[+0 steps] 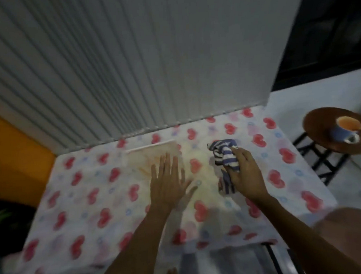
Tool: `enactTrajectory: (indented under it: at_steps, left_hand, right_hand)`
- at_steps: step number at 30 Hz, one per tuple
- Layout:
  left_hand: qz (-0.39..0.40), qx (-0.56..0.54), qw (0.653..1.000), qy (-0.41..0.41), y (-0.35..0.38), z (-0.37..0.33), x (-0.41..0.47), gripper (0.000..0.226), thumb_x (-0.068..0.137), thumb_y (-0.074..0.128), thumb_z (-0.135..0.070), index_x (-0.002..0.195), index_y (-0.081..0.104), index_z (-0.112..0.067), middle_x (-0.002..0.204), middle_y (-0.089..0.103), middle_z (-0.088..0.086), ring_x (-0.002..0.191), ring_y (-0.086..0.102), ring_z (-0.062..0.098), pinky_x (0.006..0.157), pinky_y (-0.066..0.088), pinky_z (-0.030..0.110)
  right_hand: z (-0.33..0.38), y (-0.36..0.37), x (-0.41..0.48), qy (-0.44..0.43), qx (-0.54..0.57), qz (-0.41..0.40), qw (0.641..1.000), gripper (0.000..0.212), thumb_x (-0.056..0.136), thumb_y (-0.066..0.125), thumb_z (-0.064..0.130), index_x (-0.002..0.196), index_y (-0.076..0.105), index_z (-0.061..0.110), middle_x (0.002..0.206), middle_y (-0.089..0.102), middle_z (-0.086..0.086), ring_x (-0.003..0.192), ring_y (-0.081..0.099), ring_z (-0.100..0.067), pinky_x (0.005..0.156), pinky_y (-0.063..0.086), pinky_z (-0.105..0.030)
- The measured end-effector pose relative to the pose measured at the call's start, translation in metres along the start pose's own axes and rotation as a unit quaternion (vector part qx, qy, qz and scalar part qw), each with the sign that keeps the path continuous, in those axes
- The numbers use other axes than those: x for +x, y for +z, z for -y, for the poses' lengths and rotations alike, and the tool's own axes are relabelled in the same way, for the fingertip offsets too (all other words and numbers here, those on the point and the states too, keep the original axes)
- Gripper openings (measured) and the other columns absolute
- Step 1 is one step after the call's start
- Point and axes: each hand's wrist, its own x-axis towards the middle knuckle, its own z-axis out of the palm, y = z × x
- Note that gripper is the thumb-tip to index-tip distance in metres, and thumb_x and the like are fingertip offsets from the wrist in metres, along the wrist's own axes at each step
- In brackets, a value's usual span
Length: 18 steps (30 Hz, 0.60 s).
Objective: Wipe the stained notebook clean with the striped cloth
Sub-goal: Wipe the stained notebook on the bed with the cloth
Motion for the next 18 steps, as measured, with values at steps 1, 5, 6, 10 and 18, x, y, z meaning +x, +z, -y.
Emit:
enactTrajectory:
  at_steps: [1, 5, 6, 10, 18]
  left_hand:
    - [-0.008, 0.006, 1.0, -0.016, -0.004, 0.024, 0.007, 0.085, 0.099, 0.036, -0.07, 0.16, 0.038, -0.01, 0.168, 0.032, 0.02, 0.158, 0.029, 0.036, 0.127, 0.023, 0.06]
    - [-0.02, 0.031, 0.999, -0.025, -0.015, 0.101, 0.036, 0.074, 0.106, 0.031, -0.059, 0.166, 0.019, -0.018, 0.174, 0.01, 0.017, 0.163, 0.01, 0.034, 0.131, 0.009, 0.052]
    - [-0.014, 0.038, 0.999, -0.022, -0.015, 0.115, 0.045, 0.072, 0.107, 0.028, -0.058, 0.167, 0.015, -0.02, 0.175, 0.008, 0.016, 0.163, 0.007, 0.032, 0.131, 0.007, 0.051]
    - [0.028, 0.038, 0.999, 0.006, -0.004, 0.157, 0.076, 0.061, 0.111, 0.022, -0.048, 0.167, 0.017, -0.024, 0.176, 0.007, 0.012, 0.163, 0.007, 0.03, 0.132, 0.007, 0.049]
    - [0.073, -0.01, 0.993, 0.089, -0.005, 0.192, 0.114, 0.042, 0.107, 0.044, -0.024, 0.148, 0.048, -0.028, 0.136, 0.067, 0.002, 0.122, 0.065, 0.026, 0.107, 0.046, 0.041]
  right_hand:
    - [0.014, 0.012, 0.005, -0.001, 0.005, 0.005, 1.0, 0.058, 0.09, 0.072, 0.021, 0.141, 0.049, 0.007, 0.14, 0.054, -0.016, 0.123, 0.054, -0.031, 0.105, 0.046, -0.04]
    - [0.056, 0.059, 0.018, 0.022, 0.012, 0.02, 0.999, 0.059, 0.091, 0.07, 0.028, 0.143, 0.047, 0.01, 0.143, 0.052, -0.014, 0.125, 0.054, -0.031, 0.107, 0.046, -0.044]
    - [0.063, 0.07, 0.02, 0.04, 0.01, 0.022, 0.999, 0.059, 0.093, 0.067, 0.031, 0.144, 0.045, 0.012, 0.146, 0.05, -0.013, 0.127, 0.053, -0.03, 0.109, 0.045, -0.045]
    - [0.081, 0.109, 0.029, 0.075, -0.015, 0.019, 0.997, 0.055, 0.097, 0.062, 0.033, 0.144, 0.044, 0.012, 0.146, 0.05, -0.011, 0.128, 0.053, -0.028, 0.109, 0.045, -0.041]
    - [0.104, 0.146, 0.042, 0.088, -0.05, -0.008, 0.995, 0.051, 0.096, 0.066, 0.023, 0.14, 0.049, 0.006, 0.14, 0.055, -0.017, 0.12, 0.057, -0.032, 0.101, 0.046, -0.036]
